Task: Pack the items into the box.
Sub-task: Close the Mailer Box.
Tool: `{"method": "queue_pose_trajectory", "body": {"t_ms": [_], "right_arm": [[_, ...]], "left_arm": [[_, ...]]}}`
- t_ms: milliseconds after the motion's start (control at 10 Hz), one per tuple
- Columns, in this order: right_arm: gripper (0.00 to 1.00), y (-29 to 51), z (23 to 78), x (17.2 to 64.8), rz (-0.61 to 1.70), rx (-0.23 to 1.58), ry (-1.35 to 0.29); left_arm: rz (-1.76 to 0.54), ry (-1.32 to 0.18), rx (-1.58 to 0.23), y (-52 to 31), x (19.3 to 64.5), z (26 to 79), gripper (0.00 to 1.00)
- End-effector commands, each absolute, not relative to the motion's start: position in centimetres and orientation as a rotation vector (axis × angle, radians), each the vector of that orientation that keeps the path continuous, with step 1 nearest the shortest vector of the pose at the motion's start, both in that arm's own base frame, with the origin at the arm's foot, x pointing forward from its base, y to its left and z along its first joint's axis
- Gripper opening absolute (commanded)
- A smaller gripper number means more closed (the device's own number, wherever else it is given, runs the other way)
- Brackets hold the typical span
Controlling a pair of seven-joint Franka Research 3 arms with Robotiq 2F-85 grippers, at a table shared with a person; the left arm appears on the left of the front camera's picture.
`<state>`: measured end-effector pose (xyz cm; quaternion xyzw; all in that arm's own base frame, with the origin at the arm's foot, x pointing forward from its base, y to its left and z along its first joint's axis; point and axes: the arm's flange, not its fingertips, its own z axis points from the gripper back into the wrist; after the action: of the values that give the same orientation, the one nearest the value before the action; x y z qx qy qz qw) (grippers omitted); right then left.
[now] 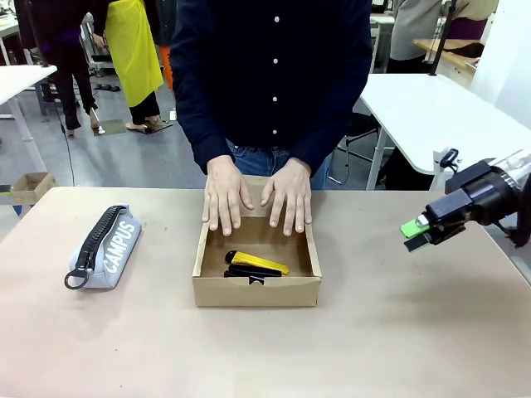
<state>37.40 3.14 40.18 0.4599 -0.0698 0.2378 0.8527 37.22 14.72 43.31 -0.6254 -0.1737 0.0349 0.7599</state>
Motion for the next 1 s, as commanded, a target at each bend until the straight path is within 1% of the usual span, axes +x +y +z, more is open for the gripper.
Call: {"method": "queue_pose_trajectory", "body": {"t_ms": [0, 100, 200, 300, 400, 500, 600, 700, 800, 900], "right_arm": [[1.00, 5.9, 42.7, 38.2, 0.652, 0.885, -0.287], [1.00, 7.0, 42.9, 38.9, 0.628, 0.934, -0.254], [1.00, 8.5, 43.0, 39.9, 0.580, 0.962, -0.295], [1.00, 10.4, 43.6, 40.7, 0.506, 0.997, -0.388], [1.00, 11.8, 44.3, 41.3, 0.428, 1.040, -0.425], [1.00, 13.0, 44.5, 41.8, 0.338, 1.057, -0.401], [1.00, 13.9, 44.1, 42.8, 0.197, 1.038, -0.383], [1.00, 14.6, 43.0, 43.7, 0.158, 1.036, -0.317], [1.00, 14.7, 41.6, 44.5, 0.169, 1.057, -0.240], [1.00, 14.1, 40.5, 44.8, 0.206, 1.046, -0.171]], "left_arm": [[-0.253, -0.374, -1.392, 10.3, 35.6, 44.7, 1.00], [-0.279, -0.259, -1.386, 8.0, 35.9, 45.1, 1.00], [-0.282, -0.214, -1.346, 5.6, 37.0, 44.9, 1.00], [-0.277, -0.090, -1.335, 2.0, 38.2, 44.3, 1.00], [-0.251, -0.090, -1.315, -1.5, 39.4, 42.8, 1.00], [-0.233, -0.080, -1.304, -5.0, 40.2, 40.8, 1.00], [-0.223, -0.075, -1.302, -7.7, 41.0, 38.6, 1.00], [-0.186, -0.056, -1.337, -9.6, 41.7, 36.5, 1.00], [-0.134, -0.081, -1.390, -10.1, 42.2, 35.5, 1.00], [-0.049, -0.070, -1.401, -8.5, 42.9, 36.3, 1.00]]}}
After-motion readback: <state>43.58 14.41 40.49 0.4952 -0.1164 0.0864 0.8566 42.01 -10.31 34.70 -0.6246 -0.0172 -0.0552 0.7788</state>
